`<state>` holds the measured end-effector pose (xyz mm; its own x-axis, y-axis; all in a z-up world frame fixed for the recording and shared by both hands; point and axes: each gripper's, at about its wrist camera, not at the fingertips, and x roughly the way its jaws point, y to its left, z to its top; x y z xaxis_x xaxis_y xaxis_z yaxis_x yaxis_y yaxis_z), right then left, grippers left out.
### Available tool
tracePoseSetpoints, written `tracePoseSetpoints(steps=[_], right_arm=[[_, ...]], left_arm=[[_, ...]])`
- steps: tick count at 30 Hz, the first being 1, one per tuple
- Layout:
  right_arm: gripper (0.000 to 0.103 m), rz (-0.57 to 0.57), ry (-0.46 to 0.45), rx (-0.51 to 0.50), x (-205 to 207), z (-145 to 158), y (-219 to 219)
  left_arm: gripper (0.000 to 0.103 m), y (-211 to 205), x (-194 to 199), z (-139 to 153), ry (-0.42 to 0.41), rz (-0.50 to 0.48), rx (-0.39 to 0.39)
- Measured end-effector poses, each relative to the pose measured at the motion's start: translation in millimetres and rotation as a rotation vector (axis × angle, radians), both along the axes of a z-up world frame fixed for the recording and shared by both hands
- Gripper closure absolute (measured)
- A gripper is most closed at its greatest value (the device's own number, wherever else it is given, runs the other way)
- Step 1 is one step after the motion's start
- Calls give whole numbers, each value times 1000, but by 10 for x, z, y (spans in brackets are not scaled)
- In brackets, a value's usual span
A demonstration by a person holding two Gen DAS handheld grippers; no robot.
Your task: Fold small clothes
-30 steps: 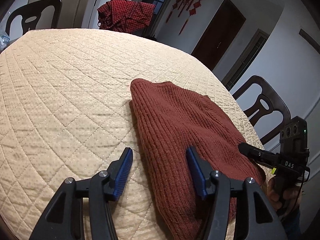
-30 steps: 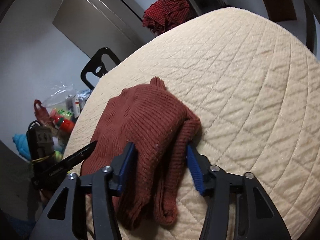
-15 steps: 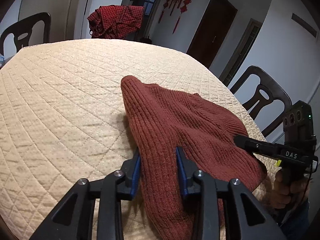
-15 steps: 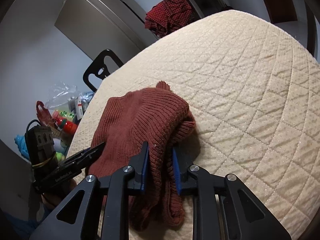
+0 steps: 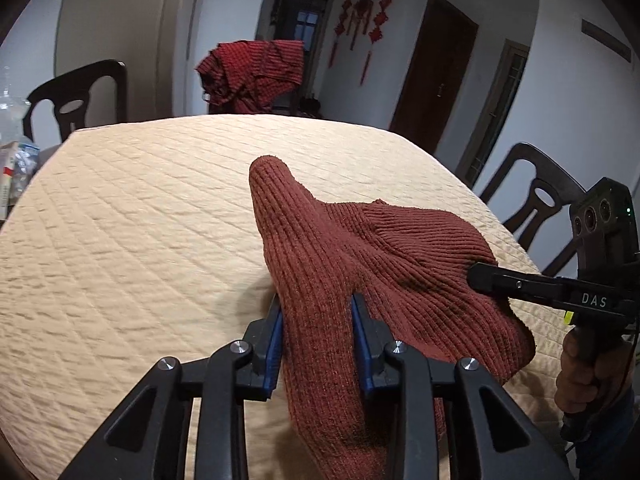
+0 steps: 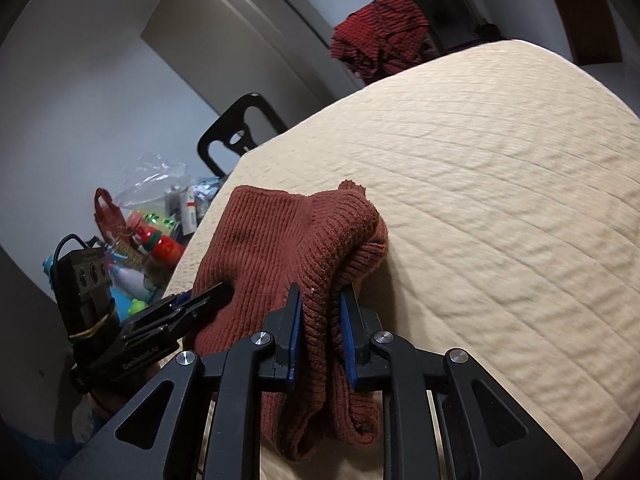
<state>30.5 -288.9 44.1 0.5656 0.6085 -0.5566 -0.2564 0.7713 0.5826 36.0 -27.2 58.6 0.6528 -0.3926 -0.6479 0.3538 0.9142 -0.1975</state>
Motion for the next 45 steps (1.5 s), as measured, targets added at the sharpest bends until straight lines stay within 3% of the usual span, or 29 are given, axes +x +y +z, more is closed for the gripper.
tracePoseSetpoints(steps=[12, 21, 26, 30, 34, 37, 41, 45], right_arm=[[86, 137, 2, 52, 669, 18, 1058], [85, 171, 68, 22, 1060, -270, 1443], [80, 210, 93, -14, 1061, -285, 1366], [80, 201, -10, -80, 920, -2, 1355], [80, 225, -98, -148, 915, 195, 1531], [80, 239, -84, -190, 1066, 118, 1669], [80, 260, -2, -270, 1225, -220, 1737], [80, 256, -60, -294, 1021, -65, 1659]], left_arm=[[70, 1048, 451, 108, -27, 140, 8], [69, 1566, 864, -263, 60, 202, 1], [62, 1673, 794, -357, 66, 226, -28], [63, 1676, 597, -188, 2, 270, 4], [63, 1571, 467, -25, -56, 254, 10], [63, 1480, 562, -62, -47, 230, 24], [63, 1457, 687, -269, -14, 232, 58], [63, 1488, 508, -163, -31, 239, 39]])
